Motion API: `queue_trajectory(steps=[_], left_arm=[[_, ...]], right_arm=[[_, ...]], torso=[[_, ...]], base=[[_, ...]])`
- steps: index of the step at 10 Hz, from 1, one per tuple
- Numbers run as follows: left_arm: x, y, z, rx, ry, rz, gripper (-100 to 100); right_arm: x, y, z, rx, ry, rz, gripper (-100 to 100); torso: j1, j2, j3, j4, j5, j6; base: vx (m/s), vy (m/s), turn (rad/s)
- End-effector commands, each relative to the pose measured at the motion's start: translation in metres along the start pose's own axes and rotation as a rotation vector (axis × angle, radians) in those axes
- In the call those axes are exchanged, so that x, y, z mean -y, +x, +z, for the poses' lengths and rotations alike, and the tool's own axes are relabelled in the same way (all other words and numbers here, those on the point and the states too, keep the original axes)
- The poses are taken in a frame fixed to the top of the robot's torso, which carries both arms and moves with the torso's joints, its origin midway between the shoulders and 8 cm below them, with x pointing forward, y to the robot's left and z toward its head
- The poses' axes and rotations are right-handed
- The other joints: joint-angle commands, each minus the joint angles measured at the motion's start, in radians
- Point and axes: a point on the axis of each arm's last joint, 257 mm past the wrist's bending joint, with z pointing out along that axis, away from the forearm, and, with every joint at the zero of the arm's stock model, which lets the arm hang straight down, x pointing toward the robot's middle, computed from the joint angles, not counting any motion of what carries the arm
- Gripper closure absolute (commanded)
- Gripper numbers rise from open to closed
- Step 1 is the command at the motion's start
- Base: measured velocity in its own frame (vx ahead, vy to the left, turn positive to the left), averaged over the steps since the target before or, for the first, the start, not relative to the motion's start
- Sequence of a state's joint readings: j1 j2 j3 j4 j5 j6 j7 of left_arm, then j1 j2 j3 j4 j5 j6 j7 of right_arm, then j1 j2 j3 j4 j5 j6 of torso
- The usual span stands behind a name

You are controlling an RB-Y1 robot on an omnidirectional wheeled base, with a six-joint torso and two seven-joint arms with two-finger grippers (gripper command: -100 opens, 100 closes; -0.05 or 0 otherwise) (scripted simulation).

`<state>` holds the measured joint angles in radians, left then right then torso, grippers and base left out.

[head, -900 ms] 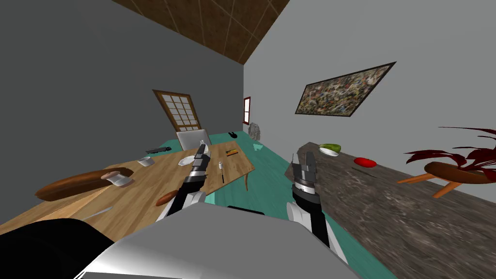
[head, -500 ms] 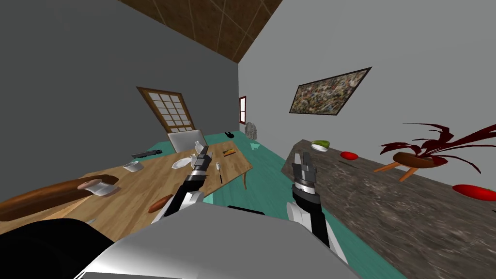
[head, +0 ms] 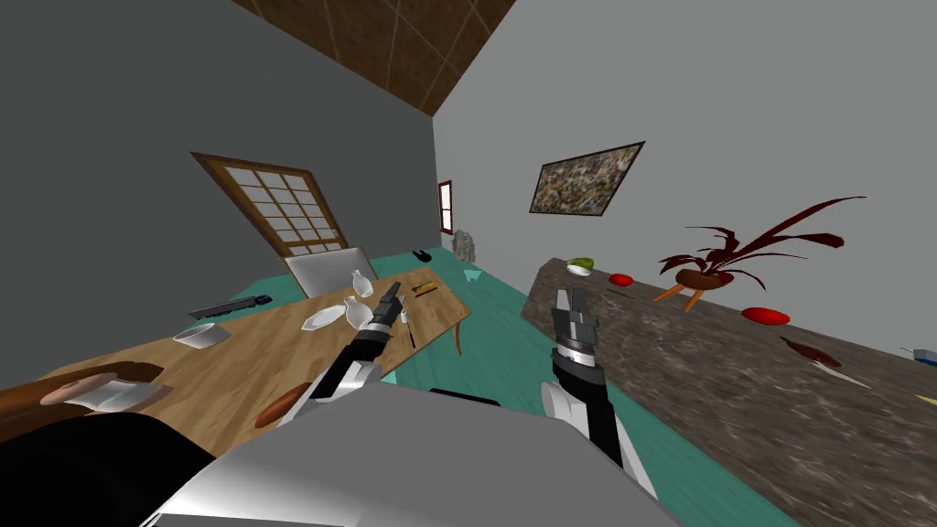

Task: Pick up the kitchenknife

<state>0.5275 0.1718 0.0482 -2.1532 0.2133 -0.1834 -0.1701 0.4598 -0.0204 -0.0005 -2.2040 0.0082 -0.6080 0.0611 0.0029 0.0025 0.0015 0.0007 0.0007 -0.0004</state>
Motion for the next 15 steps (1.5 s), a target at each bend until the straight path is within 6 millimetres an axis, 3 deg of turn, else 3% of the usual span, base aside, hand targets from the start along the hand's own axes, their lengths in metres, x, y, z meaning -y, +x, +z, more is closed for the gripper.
queue_trajectory(steps=[1,4,5,6,8,15], left_arm=[[-0.019,0.001,0.002,-0.02,-0.058,-0.006,-100],[-0.038,0.002,0.0,-0.039,-0.122,-0.01,-100],[-0.056,0.002,-0.002,-0.056,-0.176,-0.013,-100],[-0.056,0.002,-0.002,-0.057,-0.179,-0.013,-100],[-0.089,0.0,-0.008,-0.086,-0.28,-0.017,-100],[-0.151,-0.004,-0.033,-0.14,-0.502,-0.017,-100]], right_arm=[[0.0,0.0,0.0,0.0,0.0,0.0,0],[0.0,0.0,0.0,0.0,0.0,0.0,0],[0.0,0.0,0.0,0.0,0.0,0.0,0],[0.0,0.0,0.0,0.0,0.0,0.0,0],[0.0,0.0,0.0,0.0,0.0,0.0,0],[0.0,0.0,0.0,0.0,0.0,0.0,0]], torso=[[0.0,0.0,0.0,0.0,0.0,0.0],[-0.001,-0.001,-0.001,0.0,0.0,0.001],[-0.001,-0.001,-0.001,0.0,0.0,0.0],[-0.001,-0.001,-0.001,0.0,0.0,0.001],[-0.001,-0.001,-0.001,0.0,0.0,0.001],[-0.001,-0.002,-0.001,-0.001,0.0,0.0]], base=[[-0.034,0.019,-0.137],[-0.023,0.019,-0.137],[-0.025,0.017,-0.178],[-0.021,0.019,-0.102],[-0.03,0.023,-0.243],[-0.021,0.023,-0.161]])
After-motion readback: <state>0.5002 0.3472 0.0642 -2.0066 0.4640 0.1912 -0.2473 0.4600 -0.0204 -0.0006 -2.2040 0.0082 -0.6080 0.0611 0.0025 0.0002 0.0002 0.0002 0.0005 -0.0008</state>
